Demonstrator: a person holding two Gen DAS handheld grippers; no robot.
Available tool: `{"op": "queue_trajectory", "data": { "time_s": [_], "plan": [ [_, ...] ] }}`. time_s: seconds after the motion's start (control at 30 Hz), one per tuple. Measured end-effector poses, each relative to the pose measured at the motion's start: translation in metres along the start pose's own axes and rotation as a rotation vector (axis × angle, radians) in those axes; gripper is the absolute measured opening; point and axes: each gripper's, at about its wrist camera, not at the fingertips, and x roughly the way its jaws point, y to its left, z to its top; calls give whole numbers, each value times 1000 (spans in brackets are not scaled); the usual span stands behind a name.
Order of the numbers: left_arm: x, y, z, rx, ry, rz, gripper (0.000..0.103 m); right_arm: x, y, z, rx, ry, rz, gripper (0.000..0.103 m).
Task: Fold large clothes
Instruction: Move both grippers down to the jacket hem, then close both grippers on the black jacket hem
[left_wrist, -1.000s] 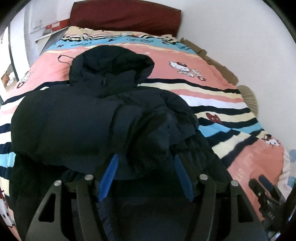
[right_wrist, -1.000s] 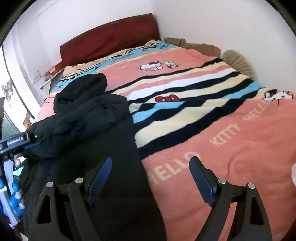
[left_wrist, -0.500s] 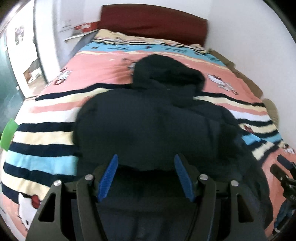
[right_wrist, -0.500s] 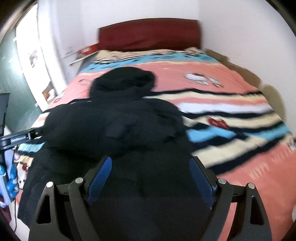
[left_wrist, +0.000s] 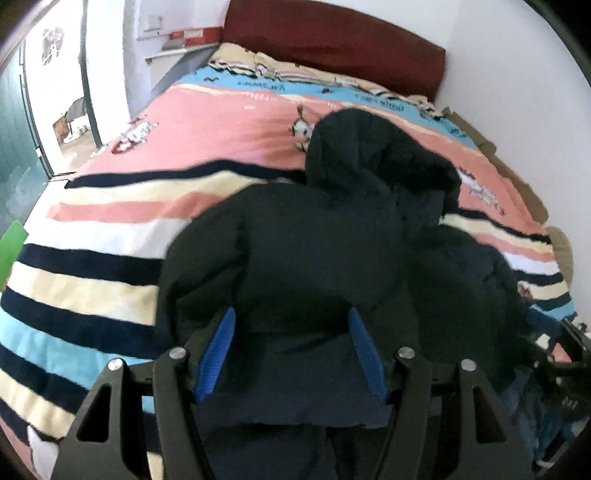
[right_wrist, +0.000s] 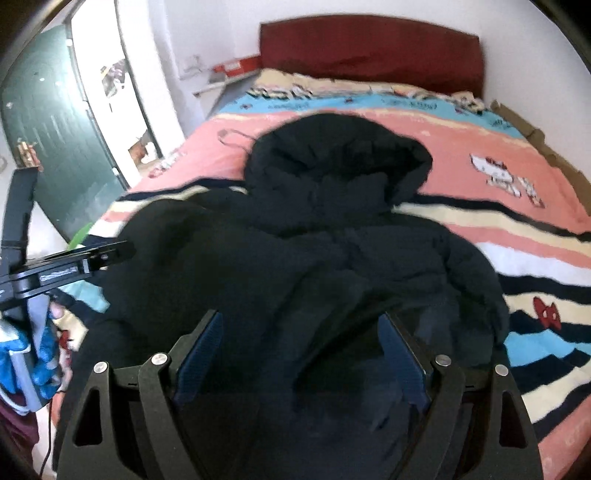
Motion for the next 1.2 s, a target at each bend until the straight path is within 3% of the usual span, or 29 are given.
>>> {"op": "queue_trajectory", "data": {
  "time_s": [0.17, 0.4, 0.7, 0.87, 1.0, 1.1, 1.2],
  "plan": [
    [37, 0, -22, 8, 50, -42, 68, 34, -23, -17, 16, 60, -23, 84],
    [64, -9, -37, 68, 69, -4, 72, 69, -32, -34, 2, 137, -16, 86],
    [83, -19, -44, 88, 69, 40, 72, 99, -39, -45, -7, 144, -30, 87],
    [71, -26, -39, 104, 79, 74, 71, 98, -34, -42, -36, 165, -58, 87],
    [30, -24, -29, 113, 41, 31, 71, 76, -31, -34, -47, 197, -54, 87],
    [3, -22, -13, 101, -14, 8, 71, 53, -23, -24, -55, 153, -27, 87],
    [-3, -24, 15, 110, -46, 34, 71, 36, -11, -7, -60, 100, 5, 87]
  ]
}}
